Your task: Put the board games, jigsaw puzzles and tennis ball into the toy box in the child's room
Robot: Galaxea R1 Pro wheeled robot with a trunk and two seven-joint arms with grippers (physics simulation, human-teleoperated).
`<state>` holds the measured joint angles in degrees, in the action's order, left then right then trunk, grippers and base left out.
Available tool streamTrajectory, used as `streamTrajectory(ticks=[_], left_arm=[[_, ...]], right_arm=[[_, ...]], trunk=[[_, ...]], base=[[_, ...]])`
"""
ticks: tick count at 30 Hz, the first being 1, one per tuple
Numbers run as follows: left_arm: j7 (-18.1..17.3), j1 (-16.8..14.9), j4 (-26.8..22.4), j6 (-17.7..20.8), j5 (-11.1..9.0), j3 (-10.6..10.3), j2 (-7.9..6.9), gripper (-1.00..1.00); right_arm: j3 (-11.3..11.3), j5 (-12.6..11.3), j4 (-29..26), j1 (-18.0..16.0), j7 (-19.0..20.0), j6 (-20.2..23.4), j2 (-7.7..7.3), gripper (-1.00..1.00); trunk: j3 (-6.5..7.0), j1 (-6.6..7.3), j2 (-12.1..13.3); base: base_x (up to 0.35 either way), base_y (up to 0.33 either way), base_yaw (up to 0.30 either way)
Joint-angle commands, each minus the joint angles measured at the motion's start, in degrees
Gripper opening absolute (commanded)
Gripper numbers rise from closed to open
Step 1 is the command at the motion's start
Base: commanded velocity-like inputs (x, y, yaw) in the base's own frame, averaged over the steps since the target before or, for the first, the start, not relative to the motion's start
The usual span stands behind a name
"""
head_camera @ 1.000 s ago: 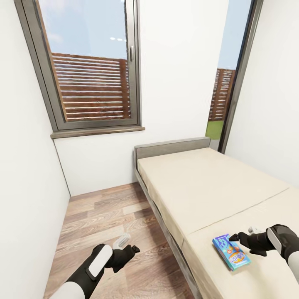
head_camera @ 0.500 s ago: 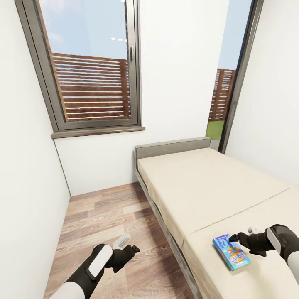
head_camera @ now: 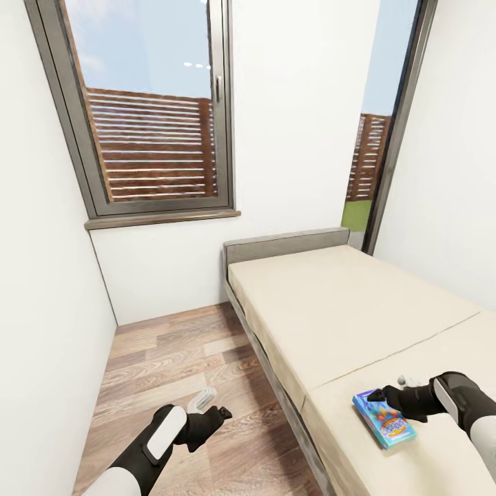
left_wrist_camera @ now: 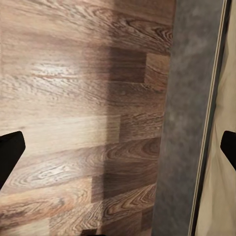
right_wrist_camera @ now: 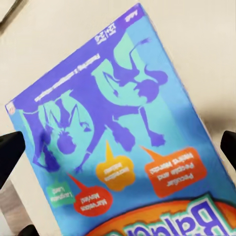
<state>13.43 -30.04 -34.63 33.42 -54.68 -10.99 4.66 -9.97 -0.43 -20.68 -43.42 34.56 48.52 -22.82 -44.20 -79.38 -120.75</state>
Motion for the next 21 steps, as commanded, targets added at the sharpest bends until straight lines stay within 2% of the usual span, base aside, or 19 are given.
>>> streamTrajectory(ticks=[1, 3, 5, 13, 16, 21], left_arm=[[0.54, -0.02, -0.10, 0.06, -0.60, -0.17, -0.02, 1.00], [0.54, -0.02, -0.09, 0.06, -0.60, -0.17, -0.05, 1.00], [0.54, -0.02, -0.10, 0.08, -0.60, -0.17, -0.07, 1.00], [0.54, -0.02, -0.09, 0.07, -0.60, -0.17, -0.07, 1.00], [0.54, 0.02, -0.09, 0.09, -0.60, -0.17, -0.08, 1.00], [0.54, 0.05, -0.08, 0.07, -0.59, -0.17, -0.09, 1.00]], right_arm=[[0.78, -0.06, -0.07, -0.02, 0.99, 0.37, 0.03, 1.00], [4.02, -0.02, -0.84, 0.00, 3.15, 0.22, 0.08, 1.00], [5.22, -0.01, -1.41, 0.00, 3.88, 0.19, 0.14, 1.00], [6.69, -0.03, -2.02, 0.00, 4.69, 0.09, 0.89, 1.00], [7.00, 0.04, -2.09, 0.01, 4.73, -0.10, 2.06, 1.00], [10.17, 0.01, -2.15, 0.01, 4.79, -1.88, 3.19, 1.00]], trunk=[[-0.06, 0.01, -0.03], [-0.06, 0.01, -0.03], [-0.06, 0.01, -0.03], [-0.06, 0.01, -0.03], [-0.06, 0.01, -0.03], [-0.06, 0.01, -0.03]], base=[[0.000, 0.000, 0.000], [0.000, 0.000, 0.000], [0.000, 0.000, 0.000], [0.000, 0.000, 0.000], [0.000, 0.000, 0.000], [0.000, 0.000, 0.000]])
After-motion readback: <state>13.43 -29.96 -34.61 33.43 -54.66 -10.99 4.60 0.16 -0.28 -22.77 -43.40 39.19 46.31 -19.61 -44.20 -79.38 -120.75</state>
